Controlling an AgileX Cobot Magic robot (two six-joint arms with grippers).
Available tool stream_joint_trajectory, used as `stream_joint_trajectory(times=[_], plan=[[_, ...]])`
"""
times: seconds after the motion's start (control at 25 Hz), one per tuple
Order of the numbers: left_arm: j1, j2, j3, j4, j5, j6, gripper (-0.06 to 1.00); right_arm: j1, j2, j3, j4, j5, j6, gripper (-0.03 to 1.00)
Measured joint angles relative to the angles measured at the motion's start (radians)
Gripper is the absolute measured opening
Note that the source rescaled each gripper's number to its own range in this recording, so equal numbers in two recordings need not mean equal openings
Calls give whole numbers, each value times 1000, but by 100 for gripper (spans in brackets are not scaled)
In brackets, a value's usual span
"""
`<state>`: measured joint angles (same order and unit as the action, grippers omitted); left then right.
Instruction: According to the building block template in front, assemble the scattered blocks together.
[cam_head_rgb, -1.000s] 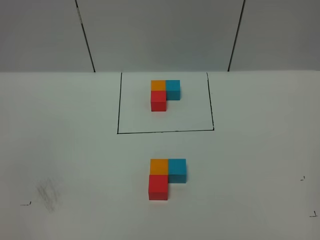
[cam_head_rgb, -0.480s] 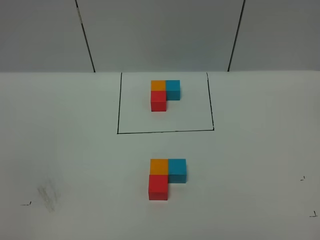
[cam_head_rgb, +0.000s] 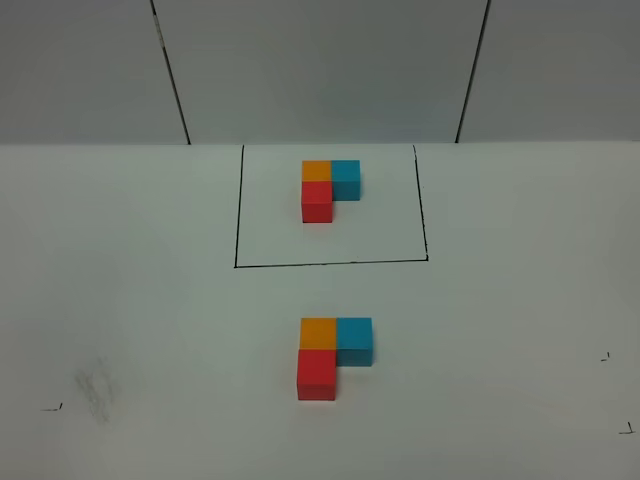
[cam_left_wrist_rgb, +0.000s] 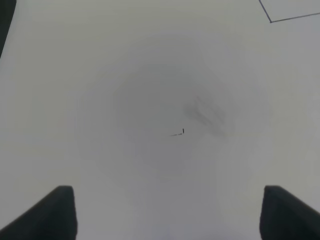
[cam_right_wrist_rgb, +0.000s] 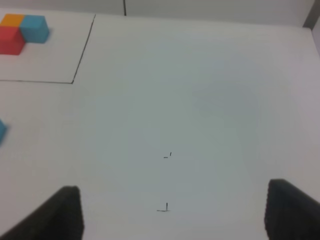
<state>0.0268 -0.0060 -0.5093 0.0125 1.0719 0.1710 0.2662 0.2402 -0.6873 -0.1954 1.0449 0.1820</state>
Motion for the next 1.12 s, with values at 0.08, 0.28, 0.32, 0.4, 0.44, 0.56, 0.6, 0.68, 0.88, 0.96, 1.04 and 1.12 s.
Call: stream_joint_trajectory(times=[0.08, 0.28, 0.32, 0.4, 0.44, 0.56, 0.6, 0.68, 0.88, 0.96, 1.04, 1.12], plan=[[0, 0, 0, 0, 0, 0, 99, 0, -4, 22, 5, -6, -12, 54], [0, 0, 0, 0, 0, 0, 99, 0, -5, 54, 61, 28, -74, 53], [0, 0, 0, 0, 0, 0, 99, 0, -5, 56, 74, 30, -85, 53], [0, 0, 0, 0, 0, 0, 99, 0, -9, 61, 93, 35, -92, 53], [0, 0, 0, 0, 0, 0, 99, 0, -11, 62, 93, 37, -93, 53], [0, 0, 0, 0, 0, 0, 99, 0, -29, 81, 89, 48, -94, 53], [0, 0, 0, 0, 0, 0, 99, 0, -35, 94, 89, 55, -94, 53], [0, 0, 0, 0, 0, 0, 99, 0, -50, 132, 89, 60, -94, 53], [0, 0, 0, 0, 0, 0, 99, 0, -91, 171, 108, 42, -81, 53], [0, 0, 0, 0, 0, 0, 99, 0, -106, 179, 111, 37, -79, 53], [0, 0, 0, 0, 0, 0, 99, 0, -113, 183, 111, 34, -79, 53], [0, 0, 0, 0, 0, 0, 99, 0, -116, 183, 111, 33, -79, 53]])
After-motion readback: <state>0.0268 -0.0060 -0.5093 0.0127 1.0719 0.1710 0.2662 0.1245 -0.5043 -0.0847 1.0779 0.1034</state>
